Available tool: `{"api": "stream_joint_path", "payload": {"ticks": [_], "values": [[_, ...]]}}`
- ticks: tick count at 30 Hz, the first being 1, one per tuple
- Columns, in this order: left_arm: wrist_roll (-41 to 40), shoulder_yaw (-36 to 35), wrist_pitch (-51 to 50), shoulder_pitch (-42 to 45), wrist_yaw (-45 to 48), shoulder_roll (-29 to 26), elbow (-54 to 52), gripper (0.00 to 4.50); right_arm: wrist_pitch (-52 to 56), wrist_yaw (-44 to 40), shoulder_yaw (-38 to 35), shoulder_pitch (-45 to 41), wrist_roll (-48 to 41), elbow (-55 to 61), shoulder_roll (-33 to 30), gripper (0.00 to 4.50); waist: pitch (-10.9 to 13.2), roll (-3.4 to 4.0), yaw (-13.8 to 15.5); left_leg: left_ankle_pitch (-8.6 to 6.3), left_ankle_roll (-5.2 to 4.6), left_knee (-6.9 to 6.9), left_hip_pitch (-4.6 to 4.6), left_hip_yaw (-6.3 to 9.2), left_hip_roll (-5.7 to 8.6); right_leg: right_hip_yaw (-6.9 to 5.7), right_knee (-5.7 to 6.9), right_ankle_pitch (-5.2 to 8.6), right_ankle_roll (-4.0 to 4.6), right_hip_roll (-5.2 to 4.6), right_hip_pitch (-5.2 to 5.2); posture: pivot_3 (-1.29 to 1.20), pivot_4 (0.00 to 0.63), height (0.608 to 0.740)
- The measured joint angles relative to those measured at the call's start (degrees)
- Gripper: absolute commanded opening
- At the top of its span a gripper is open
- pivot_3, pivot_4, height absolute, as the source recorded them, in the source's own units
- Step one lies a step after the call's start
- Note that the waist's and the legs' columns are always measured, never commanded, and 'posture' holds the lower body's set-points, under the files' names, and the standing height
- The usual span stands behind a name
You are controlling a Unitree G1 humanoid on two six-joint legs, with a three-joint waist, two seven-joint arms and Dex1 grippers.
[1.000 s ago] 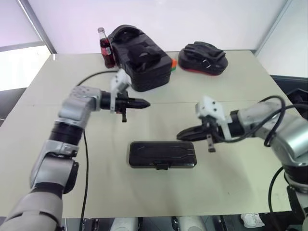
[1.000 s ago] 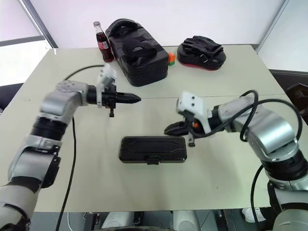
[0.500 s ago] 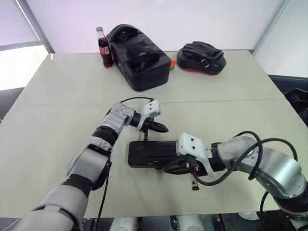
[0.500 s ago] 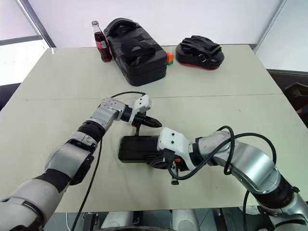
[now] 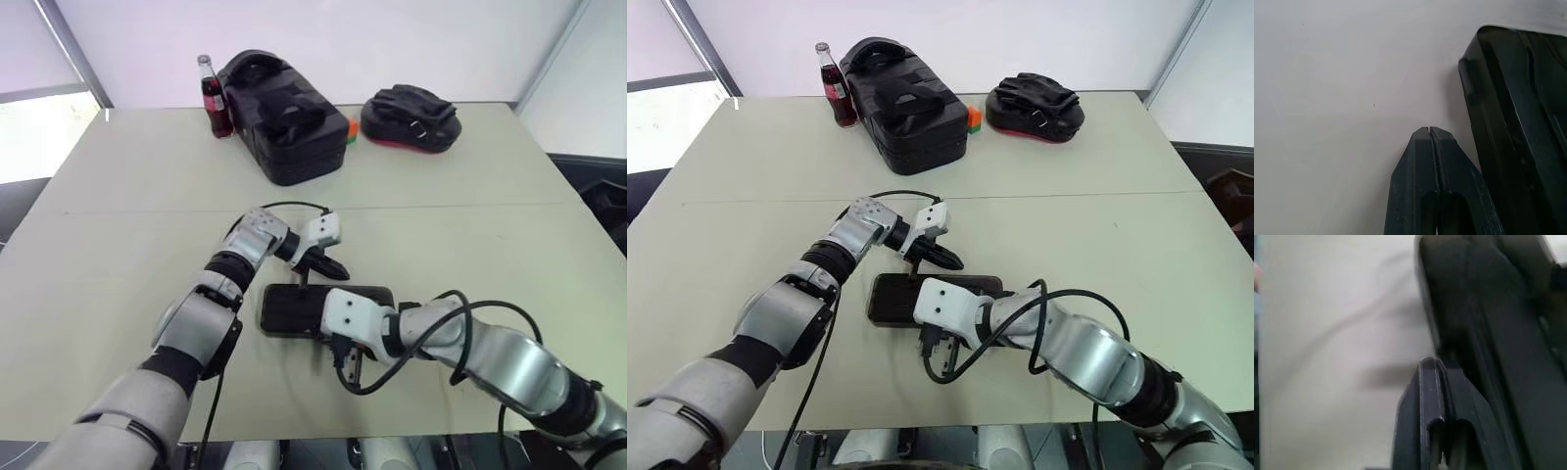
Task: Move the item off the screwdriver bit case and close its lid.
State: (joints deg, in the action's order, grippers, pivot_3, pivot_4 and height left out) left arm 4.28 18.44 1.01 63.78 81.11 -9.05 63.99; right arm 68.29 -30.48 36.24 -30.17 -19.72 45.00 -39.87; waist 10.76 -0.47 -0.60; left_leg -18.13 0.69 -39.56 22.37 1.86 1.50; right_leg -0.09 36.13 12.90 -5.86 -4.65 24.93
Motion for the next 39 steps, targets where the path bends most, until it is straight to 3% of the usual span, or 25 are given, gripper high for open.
{"api": "stream_joint_path", "payload": {"ticks": [4,11,23,29,32,34,35,39], "values": [[0.9,0.6,0.8,-0.2,2.4,0.4,-0.1,0.00,-0.8,0.9,6.0,-1.4,4.5,-0.3,-3.4,0.03,0.0,0.00,0.0,-0.08,-0.13,-0.17,0.03,-0.01,0.01,0.00,0.00,0.00,0.00,-0.02,-0.05,0.00,0.150,0.740],[1.8,0.9,0.6,-1.7,3.5,0.0,-3.3,0.00,-4.5,-0.3,9.7,-2.4,8.4,-0.8,-5.3,0.03,0.0,-0.02,-0.2,-0.12,-0.22,-0.22,0.01,0.00,-0.01,0.00,0.00,0.00,0.00,0.00,-0.08,0.00,0.150,0.740],[3.0,0.9,-4.4,-8.2,4.4,-3.2,-15.2,0.00,3.2,-0.3,10.3,-4.2,9.0,-2.0,1.9,0.03,-0.4,-0.11,-0.7,-0.17,-0.30,-0.17,-0.55,-0.01,-0.28,0.01,0.04,0.02,0.04,0.28,-0.47,0.00,0.150,0.740],[3.4,0.6,-0.4,-7.7,0.4,-1.6,-12.0,0.00,8.8,-0.2,9.7,-5.5,8.7,-2.0,3.8,0.03,-0.6,-0.07,-0.2,-0.17,-0.30,-0.09,-0.89,-0.01,-0.29,0.02,0.03,0.03,0.05,0.22,-0.81,0.00,0.150,0.740],[3.9,0.4,4.0,-5.5,-5.9,1.0,-6.8,0.00,11.5,-1.1,5.3,-5.6,6.2,-1.8,4.4,0.03,-0.7,-0.09,0.8,-0.17,-0.30,-0.23,-0.91,0.06,-0.24,-0.01,-0.02,0.02,0.04,0.02,-1.01,0.00,0.150,0.740],[4.1,-0.2,6.7,-3.6,-11.4,2.2,-2.6,0.00,13.9,-4.0,-2.7,-4.4,2.5,0.8,4.3,0.03,-0.7,-0.10,1.4,-0.17,-0.30,-0.42,-0.94,0.09,-0.22,-0.02,-0.13,0.02,0.02,0.02,-1.23,0.00,0.150,0.740],[3.8,-1.3,7.1,-2.8,-13.2,2.4,-1.0,0.00,15.8,-7.1,-10.2,-3.0,-0.7,3.4,4.3,0.03,-0.7,-0.11,1.4,-0.17,-0.31,-0.44,-0.96,0.11,-0.22,-0.02,-0.22,0.00,-0.02,0.01,-1.33,0.00,0.150,0.740],[-0.2,-7.5,4.1,-2.4,-14.5,1.0,2.8,0.00,22.3,-16.2,-28.4,-0.1,-11.0,7.9,3.6,0.03,-0.6,-0.14,0.9,-0.24,-0.41,-0.40,-0.84,0.07,-0.23,-0.02,-0.20,-0.05,-0.12,0.03,-1.15,0.00,0.150,0.740]]}}
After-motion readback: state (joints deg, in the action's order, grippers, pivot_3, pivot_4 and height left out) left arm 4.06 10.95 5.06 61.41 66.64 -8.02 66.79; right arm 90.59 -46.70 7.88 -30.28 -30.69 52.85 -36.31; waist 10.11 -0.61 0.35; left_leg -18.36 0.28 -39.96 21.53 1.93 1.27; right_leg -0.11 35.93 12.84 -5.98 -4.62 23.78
